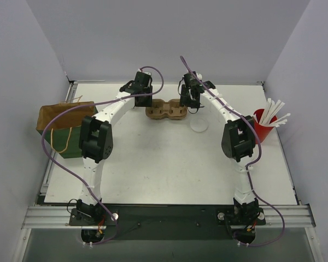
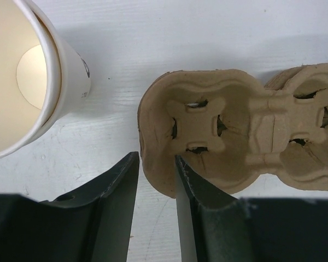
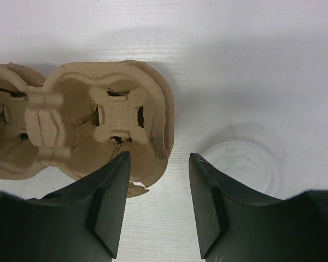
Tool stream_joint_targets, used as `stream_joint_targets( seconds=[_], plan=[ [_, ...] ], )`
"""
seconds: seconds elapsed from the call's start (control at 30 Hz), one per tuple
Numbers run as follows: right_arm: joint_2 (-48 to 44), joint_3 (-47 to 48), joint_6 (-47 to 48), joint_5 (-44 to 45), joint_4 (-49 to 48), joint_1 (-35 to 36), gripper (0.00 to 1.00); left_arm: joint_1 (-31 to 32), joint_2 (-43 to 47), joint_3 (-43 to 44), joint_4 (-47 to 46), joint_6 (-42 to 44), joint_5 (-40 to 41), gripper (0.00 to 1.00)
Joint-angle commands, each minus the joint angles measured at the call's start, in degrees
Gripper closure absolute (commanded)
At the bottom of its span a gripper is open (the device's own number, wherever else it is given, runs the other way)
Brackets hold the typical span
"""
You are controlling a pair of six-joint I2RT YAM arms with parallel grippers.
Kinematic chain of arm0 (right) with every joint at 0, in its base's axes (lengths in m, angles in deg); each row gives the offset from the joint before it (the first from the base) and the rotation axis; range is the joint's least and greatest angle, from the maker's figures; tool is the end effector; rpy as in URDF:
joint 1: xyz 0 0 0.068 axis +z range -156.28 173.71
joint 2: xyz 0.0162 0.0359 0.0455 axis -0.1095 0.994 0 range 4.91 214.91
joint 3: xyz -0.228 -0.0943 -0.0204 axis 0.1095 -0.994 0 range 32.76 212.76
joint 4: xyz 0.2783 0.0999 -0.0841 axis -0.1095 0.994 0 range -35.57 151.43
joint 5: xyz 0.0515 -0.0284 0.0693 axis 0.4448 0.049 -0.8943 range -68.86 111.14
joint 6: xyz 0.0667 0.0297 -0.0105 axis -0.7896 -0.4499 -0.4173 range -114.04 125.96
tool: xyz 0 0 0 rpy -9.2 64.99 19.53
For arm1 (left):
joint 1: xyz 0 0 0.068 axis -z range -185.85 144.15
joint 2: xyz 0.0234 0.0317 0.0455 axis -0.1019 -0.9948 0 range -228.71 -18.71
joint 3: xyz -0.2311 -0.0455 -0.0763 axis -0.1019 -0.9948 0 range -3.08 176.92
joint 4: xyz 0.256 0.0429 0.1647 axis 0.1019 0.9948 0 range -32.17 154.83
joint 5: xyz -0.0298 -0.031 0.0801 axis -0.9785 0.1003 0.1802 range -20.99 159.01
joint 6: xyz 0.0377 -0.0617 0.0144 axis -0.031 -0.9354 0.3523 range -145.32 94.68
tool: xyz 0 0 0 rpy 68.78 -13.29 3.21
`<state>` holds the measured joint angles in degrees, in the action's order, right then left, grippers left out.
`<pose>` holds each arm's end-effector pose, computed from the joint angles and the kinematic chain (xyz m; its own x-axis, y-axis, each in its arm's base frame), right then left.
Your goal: Pack the takeout coffee
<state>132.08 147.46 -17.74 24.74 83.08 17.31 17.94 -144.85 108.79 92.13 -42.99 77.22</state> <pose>0.5196 0.2228 0.2091 -0.6950 0.1342 -0.7064 -0.0838 0.9606 0.2649 0.5058 -0.2134 0.1902 -0.7487 0.0017 -0.6629 0.0898 0.9910 -0.0989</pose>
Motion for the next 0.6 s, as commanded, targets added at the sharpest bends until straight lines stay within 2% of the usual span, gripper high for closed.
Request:
stream_joint_targets(
  seconds=[0.0,0.57],
  plan=[
    [0.53,2.64,0.59,0.01,0.71,-0.48,0.58,-0.5,-1.38,3.88,-0.2,0.71,-0.73,0.58],
    [2.99,3.17,0.06,-0.61,0.8,-0.39,0.63,-1.03,-3.84,6.69,1.12,1.24,-1.53,0.62]
  ],
)
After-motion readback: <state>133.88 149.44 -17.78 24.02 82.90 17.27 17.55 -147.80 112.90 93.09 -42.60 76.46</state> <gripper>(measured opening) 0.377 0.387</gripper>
